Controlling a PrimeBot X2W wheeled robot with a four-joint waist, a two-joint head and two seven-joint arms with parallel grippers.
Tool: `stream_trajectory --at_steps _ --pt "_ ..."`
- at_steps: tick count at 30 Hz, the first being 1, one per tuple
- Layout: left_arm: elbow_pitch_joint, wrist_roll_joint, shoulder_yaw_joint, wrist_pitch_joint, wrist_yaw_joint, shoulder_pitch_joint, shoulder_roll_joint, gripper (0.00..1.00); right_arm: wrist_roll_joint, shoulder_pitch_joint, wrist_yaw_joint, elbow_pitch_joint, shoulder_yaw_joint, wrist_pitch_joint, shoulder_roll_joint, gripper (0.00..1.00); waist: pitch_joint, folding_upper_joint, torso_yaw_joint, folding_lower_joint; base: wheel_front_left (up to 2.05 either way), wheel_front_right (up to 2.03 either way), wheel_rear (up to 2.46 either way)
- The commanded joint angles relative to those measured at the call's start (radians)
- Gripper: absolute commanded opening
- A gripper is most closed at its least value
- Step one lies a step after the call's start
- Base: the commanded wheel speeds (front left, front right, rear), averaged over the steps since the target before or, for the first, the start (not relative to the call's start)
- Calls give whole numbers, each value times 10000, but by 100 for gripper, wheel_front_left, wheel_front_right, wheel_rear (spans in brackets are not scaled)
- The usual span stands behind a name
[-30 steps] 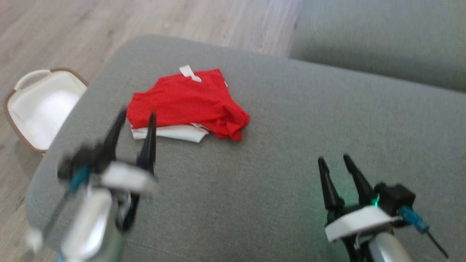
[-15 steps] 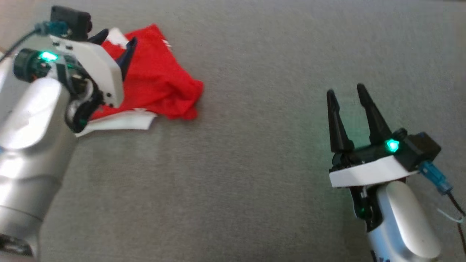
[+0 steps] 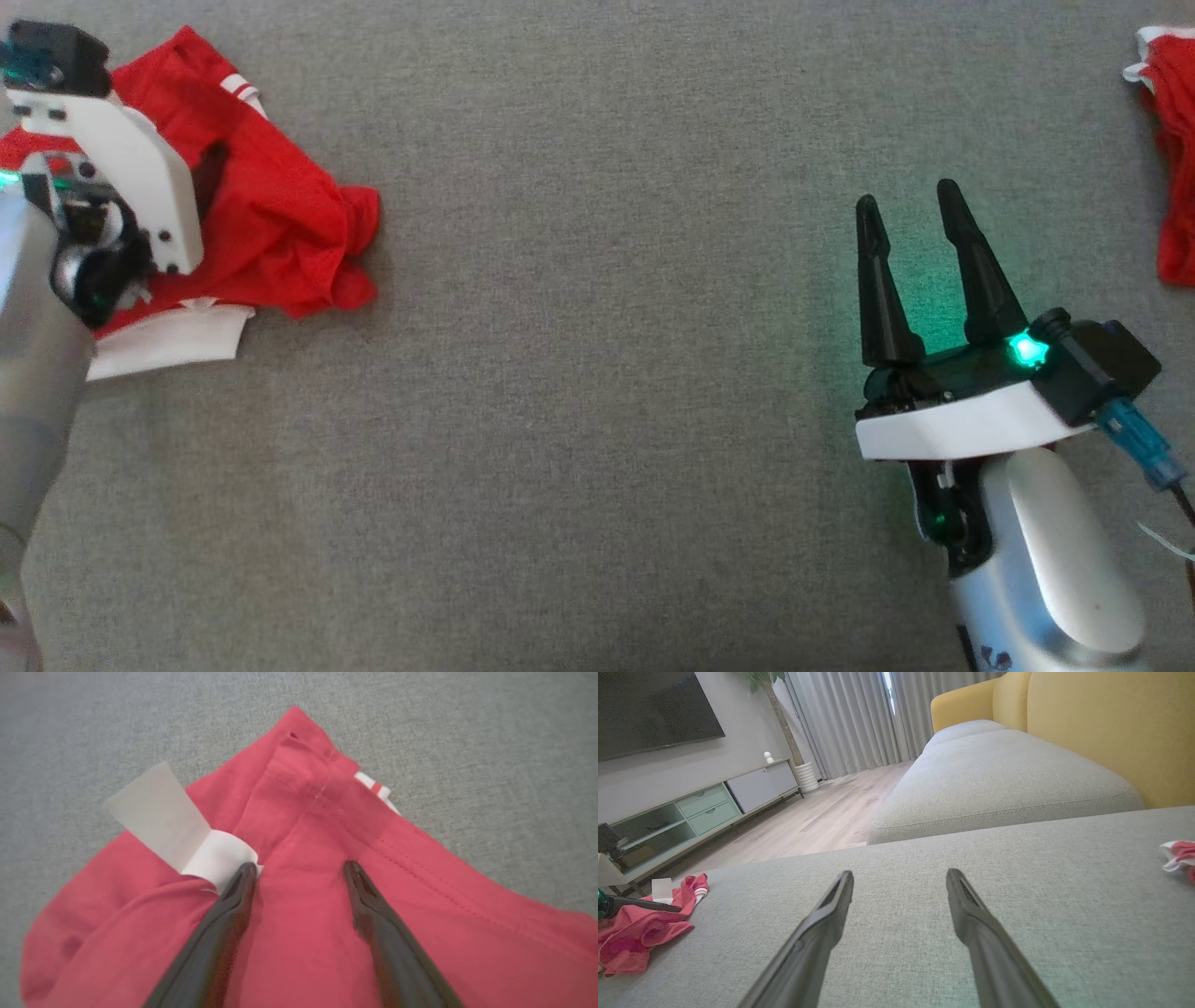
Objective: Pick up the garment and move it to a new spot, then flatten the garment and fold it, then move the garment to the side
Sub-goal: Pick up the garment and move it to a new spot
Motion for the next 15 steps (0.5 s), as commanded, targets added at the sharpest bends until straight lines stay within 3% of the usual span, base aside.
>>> stream_trajectory --at_steps 1,2,3,4,8,14,15 --pt "170 -176 167 370 18 -425 464 100 -37 -223 -7 -384 205 -33 -7 100 67 0 -51 -1 0 0 0" --pt "257 -289 125 538 18 -409 412 100 -46 -220 -7 -389 186 -38 -7 100 67 0 -43 -1 0 0 0" --pt "273 -407 62 693 18 -395 358 58 -54 -221 -7 -389 163 -41 -7 100 58 0 -27 -1 0 0 0" --pt "228 -523 7 759 18 -392 324 0 -60 -223 -7 -385 138 -44 -7 100 45 0 -2 -1 0 0 0" --pt "-98 -618 -204 173 18 -541 405 0 -79 -222 -7 -330 138 -55 -7 100 -92 0 117 -1 0 0 0" --pt "-236 116 -45 -2888 223 -1369 244 0 -79 -161 -7 -160 154 -70 -7 100 -564 0 286 -1 0 0 0" --pt "-236 116 -45 -2888 223 -1369 244 0 -79 -161 -7 -160 154 -70 -7 100 -564 0 286 -1 0 0 0"
